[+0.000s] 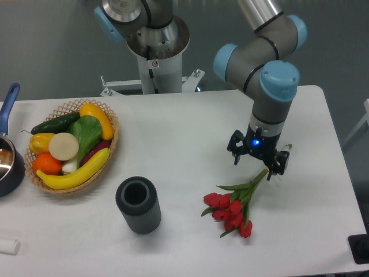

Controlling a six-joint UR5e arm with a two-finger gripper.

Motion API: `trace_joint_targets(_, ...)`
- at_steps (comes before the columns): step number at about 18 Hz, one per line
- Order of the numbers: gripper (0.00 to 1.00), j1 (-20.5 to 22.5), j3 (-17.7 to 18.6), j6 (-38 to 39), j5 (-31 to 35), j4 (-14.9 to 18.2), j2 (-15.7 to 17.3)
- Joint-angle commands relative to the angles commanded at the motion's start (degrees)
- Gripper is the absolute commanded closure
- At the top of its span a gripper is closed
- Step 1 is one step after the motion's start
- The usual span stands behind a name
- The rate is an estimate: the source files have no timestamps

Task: Pick up the flowers from the table
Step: 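Lower the gripper around the tulip stems and close it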

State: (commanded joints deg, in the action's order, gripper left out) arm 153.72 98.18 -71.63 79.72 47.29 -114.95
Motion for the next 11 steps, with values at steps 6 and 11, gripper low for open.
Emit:
trace_joint_targets(6,0.00,0.00,-1.32,-3.69,0.00,-0.53,-3.87)
trace_joint_targets(11,0.00,0.00,-1.50,-4.13,0.18,-0.35,-4.49)
